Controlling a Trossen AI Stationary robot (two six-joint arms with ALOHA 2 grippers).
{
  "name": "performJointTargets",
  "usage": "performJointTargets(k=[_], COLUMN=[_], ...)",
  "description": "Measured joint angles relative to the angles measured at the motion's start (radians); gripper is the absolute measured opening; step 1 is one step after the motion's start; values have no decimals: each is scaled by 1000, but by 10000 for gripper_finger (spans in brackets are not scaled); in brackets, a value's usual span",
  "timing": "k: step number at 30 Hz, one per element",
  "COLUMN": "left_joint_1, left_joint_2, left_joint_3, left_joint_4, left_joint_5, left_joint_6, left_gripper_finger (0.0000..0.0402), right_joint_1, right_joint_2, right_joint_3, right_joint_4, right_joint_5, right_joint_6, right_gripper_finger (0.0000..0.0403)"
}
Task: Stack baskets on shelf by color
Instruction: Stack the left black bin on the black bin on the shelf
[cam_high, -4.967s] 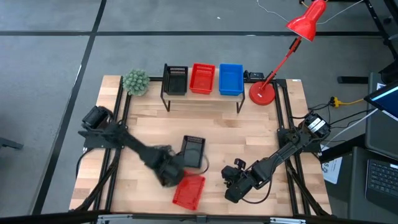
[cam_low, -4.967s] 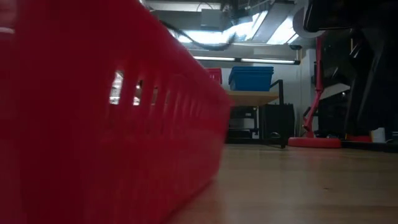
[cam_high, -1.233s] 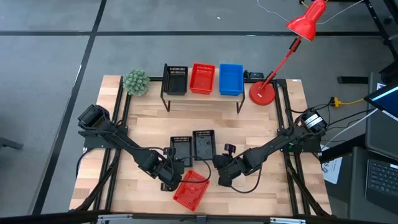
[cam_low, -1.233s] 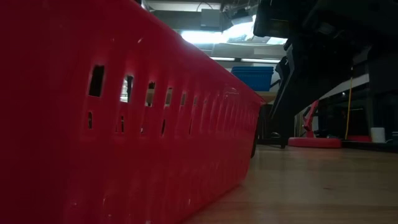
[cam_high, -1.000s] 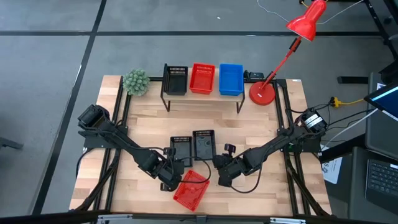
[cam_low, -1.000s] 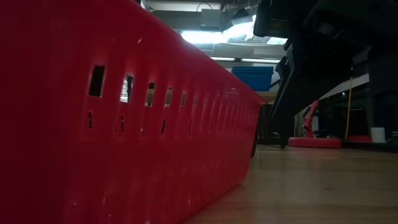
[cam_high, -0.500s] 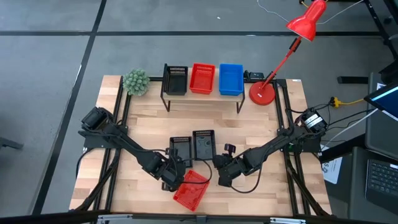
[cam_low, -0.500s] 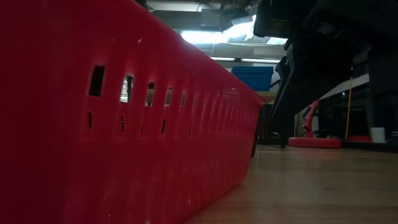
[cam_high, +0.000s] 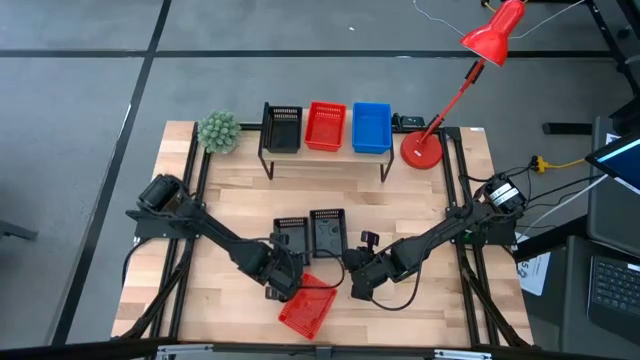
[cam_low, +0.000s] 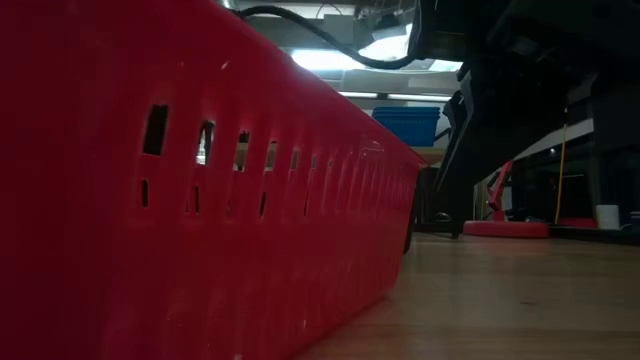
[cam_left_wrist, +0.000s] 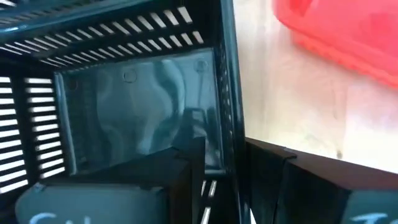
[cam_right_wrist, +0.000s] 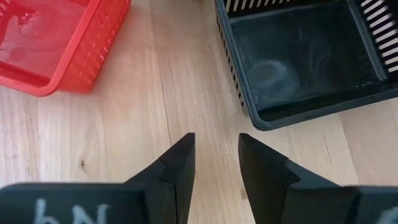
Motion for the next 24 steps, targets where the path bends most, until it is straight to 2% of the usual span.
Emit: performJointTargets(k=[4,8,12,19,21,24], left_joint_1=[15,16,-2,4,43,144], left_joint_2=[0,-27,-95,-253,-305,-393], left_joint_3=[0,2,71,328,371,384], left_joint_4=[-1,-37,-222,-703,-772,-778], left_joint_5=[-33,-37,-58,-358,-426,-437], left_joint_6=[4,19,-8,-27,1,127], left_gripper_finger=[68,10,3,1,1,1], right_joint_1=[0,0,0,0,0,0], right_joint_2=[0,0,0,0,0,0], right_joint_3=[0,0,0,0,0,0], right_joint_4=[0,0,-1,-3,-3,5], right_joint_5=[0,0,0,0,0,0], right_joint_6=[0,0,0,0,0,0], right_gripper_finger=[122,122,122,122,122,122])
